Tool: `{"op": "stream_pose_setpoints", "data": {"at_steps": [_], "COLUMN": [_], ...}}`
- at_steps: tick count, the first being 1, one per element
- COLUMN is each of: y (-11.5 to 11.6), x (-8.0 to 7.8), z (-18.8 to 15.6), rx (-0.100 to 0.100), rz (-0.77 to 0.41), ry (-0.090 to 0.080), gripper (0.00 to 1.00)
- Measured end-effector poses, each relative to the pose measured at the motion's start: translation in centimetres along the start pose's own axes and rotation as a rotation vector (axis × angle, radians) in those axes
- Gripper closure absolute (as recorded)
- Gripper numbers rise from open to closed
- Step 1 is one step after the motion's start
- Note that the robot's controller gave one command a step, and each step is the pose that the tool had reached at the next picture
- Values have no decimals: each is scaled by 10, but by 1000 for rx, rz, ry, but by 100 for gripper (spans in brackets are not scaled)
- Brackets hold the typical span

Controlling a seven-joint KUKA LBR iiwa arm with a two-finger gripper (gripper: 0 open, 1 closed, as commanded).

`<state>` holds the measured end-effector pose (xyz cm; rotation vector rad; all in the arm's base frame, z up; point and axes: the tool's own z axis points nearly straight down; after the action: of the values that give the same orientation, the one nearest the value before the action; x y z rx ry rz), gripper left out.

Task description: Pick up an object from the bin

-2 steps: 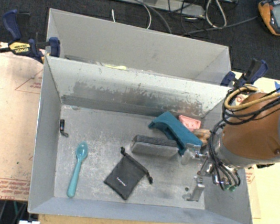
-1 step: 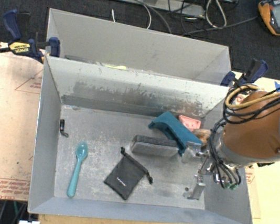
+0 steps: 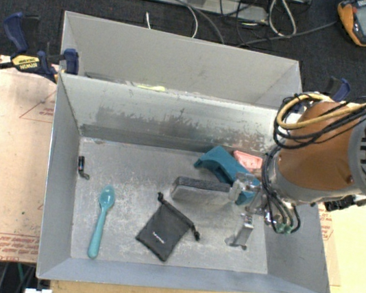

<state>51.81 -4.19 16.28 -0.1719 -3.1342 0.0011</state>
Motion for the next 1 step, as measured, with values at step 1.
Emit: {"op": "stream_pose_setpoints", "data": {"at_steps": [1], "y": [59], "x": [16], "z": [53], "rx": [-3], "rz": [43], "ry": [-8], "gripper": [0]}}
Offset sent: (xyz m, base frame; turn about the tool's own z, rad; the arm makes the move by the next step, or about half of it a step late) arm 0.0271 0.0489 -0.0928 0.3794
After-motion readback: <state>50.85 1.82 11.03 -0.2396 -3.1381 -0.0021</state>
